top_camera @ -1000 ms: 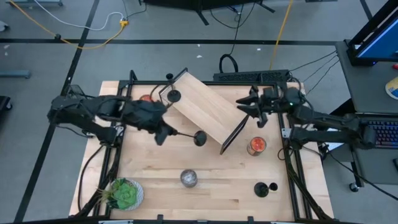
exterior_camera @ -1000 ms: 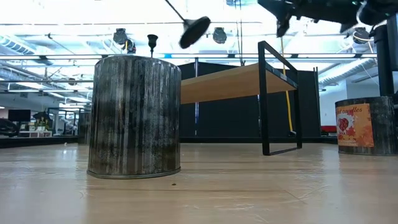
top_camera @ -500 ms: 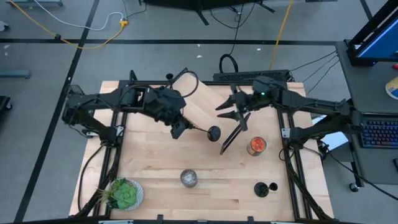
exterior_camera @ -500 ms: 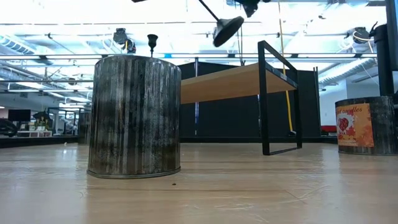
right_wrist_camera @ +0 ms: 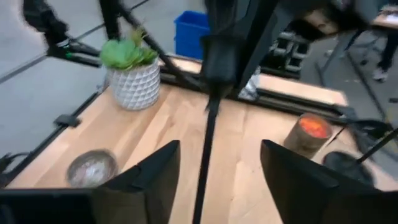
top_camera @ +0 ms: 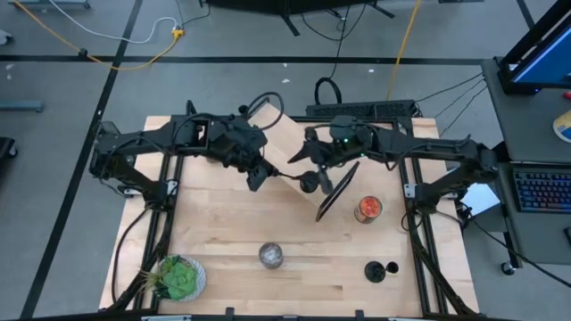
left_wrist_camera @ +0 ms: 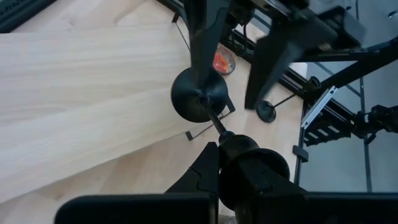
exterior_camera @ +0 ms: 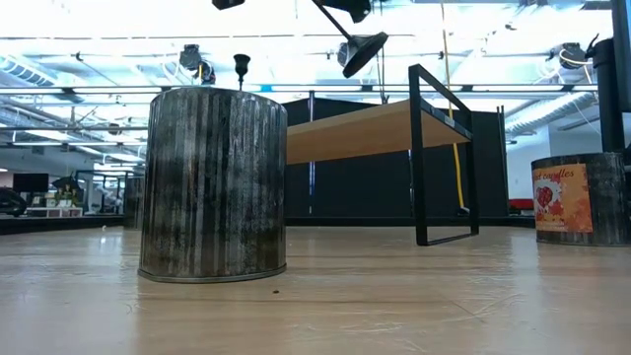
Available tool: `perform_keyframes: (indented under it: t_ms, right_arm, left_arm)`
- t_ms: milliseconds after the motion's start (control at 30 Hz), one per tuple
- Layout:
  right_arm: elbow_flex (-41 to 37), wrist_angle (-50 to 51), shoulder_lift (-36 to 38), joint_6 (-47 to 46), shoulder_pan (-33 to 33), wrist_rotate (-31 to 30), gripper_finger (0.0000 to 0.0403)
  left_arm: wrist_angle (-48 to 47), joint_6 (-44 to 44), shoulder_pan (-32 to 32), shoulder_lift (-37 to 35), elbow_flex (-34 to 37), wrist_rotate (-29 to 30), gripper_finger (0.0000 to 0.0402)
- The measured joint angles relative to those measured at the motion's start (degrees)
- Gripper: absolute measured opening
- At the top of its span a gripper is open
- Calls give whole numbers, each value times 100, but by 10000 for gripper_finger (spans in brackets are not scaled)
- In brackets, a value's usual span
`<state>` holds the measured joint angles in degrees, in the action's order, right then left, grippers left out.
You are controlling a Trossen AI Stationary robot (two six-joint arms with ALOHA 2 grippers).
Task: Pick & Place candle stick holders
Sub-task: Align the left black candle holder with the other black candle holder on the shelf
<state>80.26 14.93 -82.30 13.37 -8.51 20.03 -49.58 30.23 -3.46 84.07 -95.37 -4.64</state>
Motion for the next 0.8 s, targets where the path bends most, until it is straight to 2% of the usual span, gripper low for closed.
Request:
perform_keyframes:
  t_ms: [133,267,800]
  right_arm:
    - [328,78,-279,20,105,-169,239]
    - [700,380,-565,20,135,-202,241]
    - [1285,471,-1141,-214,190,-164,205]
  left_arm:
    - [10,-132,-12,0,0,5,12]
    - [17,-231,-12,-2,0,2,12]
    - [17,-356,-12,-2,0,-39,12]
